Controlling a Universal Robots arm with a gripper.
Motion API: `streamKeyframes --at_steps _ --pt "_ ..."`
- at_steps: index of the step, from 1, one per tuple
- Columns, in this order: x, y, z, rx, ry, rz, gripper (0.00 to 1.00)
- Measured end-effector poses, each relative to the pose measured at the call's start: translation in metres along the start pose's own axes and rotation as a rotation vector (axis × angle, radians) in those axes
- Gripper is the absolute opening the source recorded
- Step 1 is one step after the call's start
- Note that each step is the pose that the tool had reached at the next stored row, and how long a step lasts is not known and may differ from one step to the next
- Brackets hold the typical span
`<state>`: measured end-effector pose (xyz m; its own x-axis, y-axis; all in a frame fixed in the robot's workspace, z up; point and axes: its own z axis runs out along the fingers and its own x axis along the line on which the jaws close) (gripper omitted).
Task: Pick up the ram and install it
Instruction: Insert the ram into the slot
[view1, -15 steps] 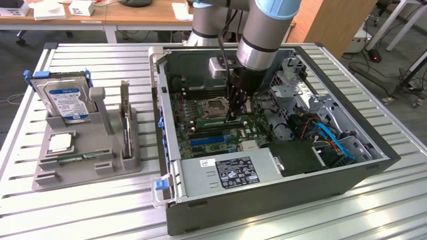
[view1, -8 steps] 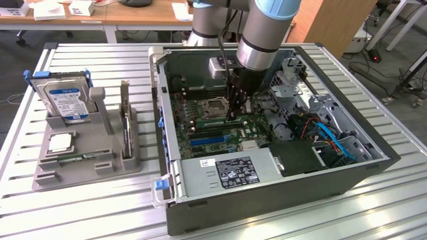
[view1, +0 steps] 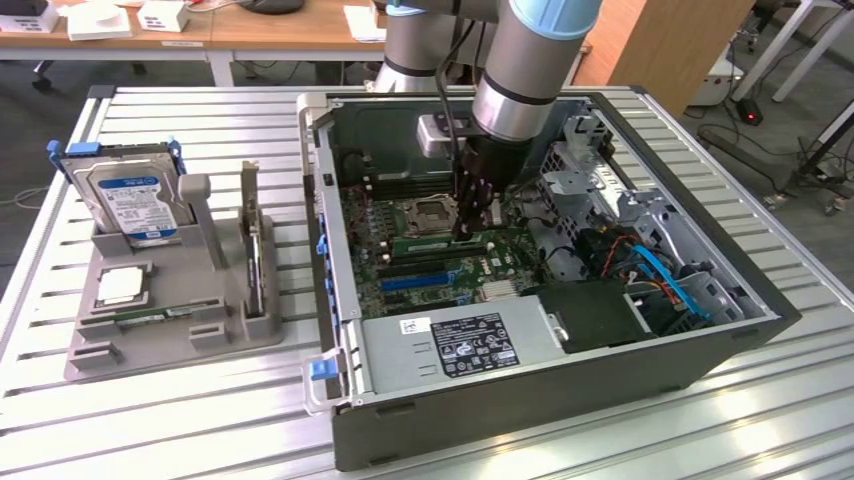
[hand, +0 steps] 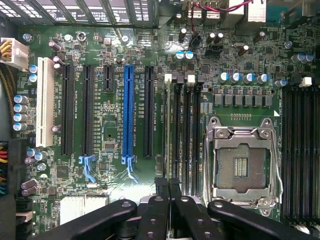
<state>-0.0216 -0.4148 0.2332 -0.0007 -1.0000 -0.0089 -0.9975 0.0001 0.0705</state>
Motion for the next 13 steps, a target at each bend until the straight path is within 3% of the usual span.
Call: streamKeyframes --at_steps 13 --pt "-0.0002 -0.0001 0.0017 0.0000 0.0000 0.001 0.11"
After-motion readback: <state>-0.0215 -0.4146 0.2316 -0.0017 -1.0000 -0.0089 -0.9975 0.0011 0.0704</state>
